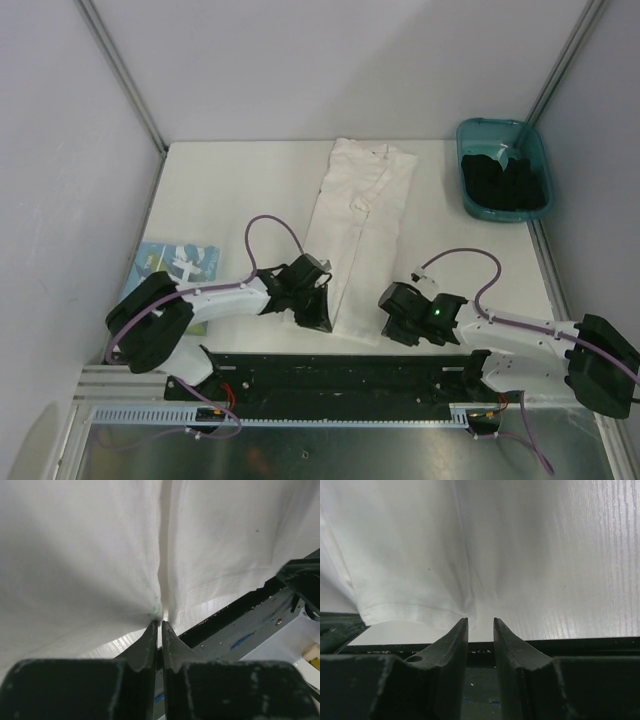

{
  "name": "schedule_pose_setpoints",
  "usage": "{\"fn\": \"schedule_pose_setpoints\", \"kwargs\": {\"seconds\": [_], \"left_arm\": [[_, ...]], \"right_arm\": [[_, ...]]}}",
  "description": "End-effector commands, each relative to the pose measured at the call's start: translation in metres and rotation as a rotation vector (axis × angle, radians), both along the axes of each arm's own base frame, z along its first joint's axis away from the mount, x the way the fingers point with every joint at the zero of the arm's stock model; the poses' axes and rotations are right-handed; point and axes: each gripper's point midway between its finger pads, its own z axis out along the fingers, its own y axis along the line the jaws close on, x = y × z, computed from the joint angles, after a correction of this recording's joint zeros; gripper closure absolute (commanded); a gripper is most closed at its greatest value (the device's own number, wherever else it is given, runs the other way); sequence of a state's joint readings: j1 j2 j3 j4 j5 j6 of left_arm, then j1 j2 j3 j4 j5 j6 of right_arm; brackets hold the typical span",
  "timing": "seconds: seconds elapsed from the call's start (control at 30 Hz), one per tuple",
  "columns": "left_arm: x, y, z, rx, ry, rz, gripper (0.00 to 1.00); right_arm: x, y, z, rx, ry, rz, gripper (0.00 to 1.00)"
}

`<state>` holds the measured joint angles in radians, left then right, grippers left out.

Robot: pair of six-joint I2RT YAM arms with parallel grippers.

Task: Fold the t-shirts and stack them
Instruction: Rotate the tshirt 90 degrees, then grab the bottom of the folded rectangular tshirt with both arms

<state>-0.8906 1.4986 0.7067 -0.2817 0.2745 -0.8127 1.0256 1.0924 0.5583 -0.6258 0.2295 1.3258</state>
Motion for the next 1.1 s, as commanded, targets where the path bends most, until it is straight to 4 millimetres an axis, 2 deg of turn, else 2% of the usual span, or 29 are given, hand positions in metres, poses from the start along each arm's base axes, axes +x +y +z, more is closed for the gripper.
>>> {"fn": "schedule_pose_setpoints", "kwargs": {"seconds": [0.0,0.1,0.27,0.53,0.63,0.8,1.07], "left_arm": [[0.000,-0.009,0.031,-0.111,-0.052,0.001,0.89],[0.000,0.000,0.040,-0.120,-0.072,0.022,0.88],[0.007,0.025,0.048,-0.114,-0.107,0.098,0.86],[0.032,0.093,0.035,0.013,-0.161,0.326,0.72],[0.037,0.110,0.028,0.049,-0.173,0.383,0.66],[0.038,0.119,0.010,0.114,-0.136,0.382,0.63],[0.039,0.122,0.000,0.165,-0.127,0.351,0.59]], "right_arm": [[0.007,0.009,-0.003,0.027,-0.023,-0.014,0.68],[0.006,0.012,-0.006,0.037,-0.017,-0.010,0.67],[0.003,0.017,-0.012,0.049,-0.005,-0.001,0.67],[-0.005,0.022,-0.025,0.033,0.031,0.018,0.67],[-0.008,0.025,-0.028,0.029,0.041,0.027,0.67],[-0.013,0.023,-0.034,0.007,0.059,0.030,0.68],[-0.014,0.022,-0.035,0.000,0.061,0.032,0.68]]}}
